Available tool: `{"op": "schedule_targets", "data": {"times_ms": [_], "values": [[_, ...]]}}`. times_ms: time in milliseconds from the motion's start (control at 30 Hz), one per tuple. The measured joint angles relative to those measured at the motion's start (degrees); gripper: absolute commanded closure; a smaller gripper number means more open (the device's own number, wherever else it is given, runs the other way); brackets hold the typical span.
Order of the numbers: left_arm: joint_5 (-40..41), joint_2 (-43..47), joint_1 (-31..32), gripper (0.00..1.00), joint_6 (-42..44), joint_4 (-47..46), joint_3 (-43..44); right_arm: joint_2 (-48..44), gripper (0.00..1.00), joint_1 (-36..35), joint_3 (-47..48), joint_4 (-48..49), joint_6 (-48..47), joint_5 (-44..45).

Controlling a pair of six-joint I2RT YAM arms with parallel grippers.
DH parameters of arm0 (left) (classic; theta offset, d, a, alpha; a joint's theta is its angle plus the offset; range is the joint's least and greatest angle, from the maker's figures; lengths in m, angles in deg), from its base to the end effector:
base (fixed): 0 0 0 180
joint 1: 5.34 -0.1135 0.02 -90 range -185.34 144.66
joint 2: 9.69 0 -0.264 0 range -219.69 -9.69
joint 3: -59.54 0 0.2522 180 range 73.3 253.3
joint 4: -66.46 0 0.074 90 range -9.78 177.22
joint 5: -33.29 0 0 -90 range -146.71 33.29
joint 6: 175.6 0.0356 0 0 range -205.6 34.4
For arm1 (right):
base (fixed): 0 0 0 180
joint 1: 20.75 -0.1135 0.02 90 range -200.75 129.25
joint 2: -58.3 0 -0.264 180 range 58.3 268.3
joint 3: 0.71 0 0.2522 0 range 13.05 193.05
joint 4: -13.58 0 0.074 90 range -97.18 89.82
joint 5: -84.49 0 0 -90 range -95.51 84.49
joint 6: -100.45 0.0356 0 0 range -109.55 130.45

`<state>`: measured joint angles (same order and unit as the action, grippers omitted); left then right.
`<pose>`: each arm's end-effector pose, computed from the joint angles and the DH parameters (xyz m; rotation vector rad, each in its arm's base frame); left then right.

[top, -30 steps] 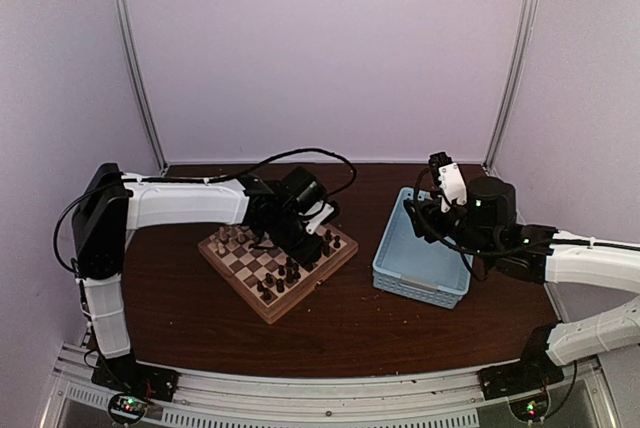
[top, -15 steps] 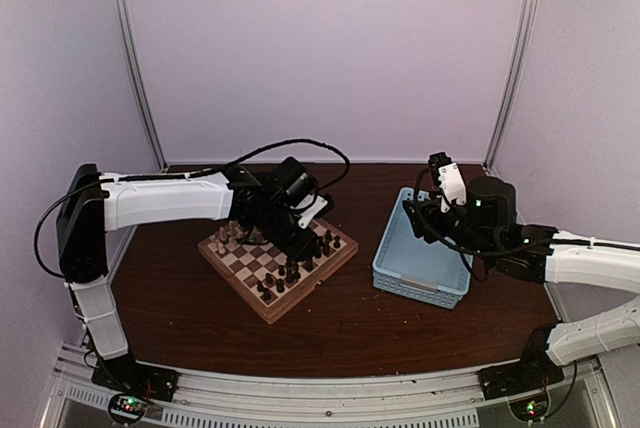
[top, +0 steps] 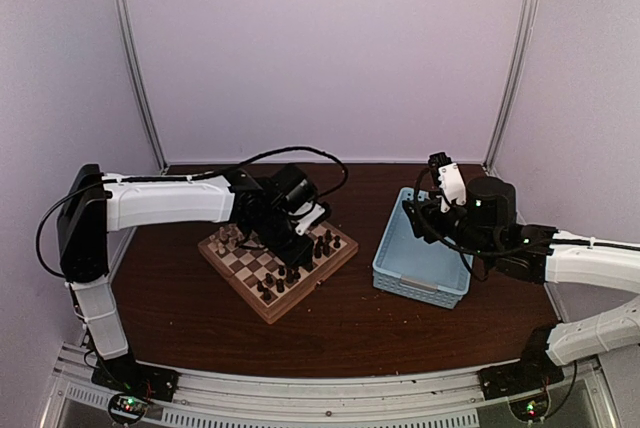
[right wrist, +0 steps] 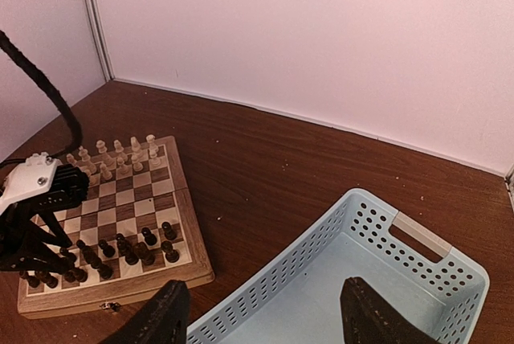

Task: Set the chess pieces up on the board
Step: Adjust the chess piece on the chessboard.

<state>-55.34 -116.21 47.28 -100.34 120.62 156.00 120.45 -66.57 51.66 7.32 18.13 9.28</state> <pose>0.2381 -0.3102 0.2239 0.8811 2.5906 -0.3200 0.1803 0.1725 0.2741 -0.4342 1.8100 0.4132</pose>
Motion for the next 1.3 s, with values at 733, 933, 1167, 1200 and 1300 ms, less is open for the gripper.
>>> {"op": "schedule_targets", "data": {"times_ms": [733, 933, 1167, 1200, 1300], "values": [[1.49, -2.25, 0.0, 0.73, 0.07, 0.2, 0.0, 0.0, 0.32, 0.0, 0.0, 0.0, 0.22, -0.83], [1.7, -2.69, 0.0, 0.77, 0.09, 0.22, 0.0, 0.0, 0.33, 0.02, 0.0, 0.0, 0.22, -0.85], [2.6, -2.8, 0.0, 0.78, 0.11, 0.31, -0.11, 0.0, 0.32, 0.02, 0.0, 0.0, 0.24, -0.85], [2.78, -2.8, 0.0, 0.78, 0.11, 0.33, -0.11, 0.0, 0.33, 0.02, 0.0, 0.0, 0.24, -0.85], [2.99, -2.8, -0.02, 0.81, 0.13, 0.44, -0.11, 0.0, 0.33, 0.02, 0.0, 0.02, 0.24, -0.9]]}}
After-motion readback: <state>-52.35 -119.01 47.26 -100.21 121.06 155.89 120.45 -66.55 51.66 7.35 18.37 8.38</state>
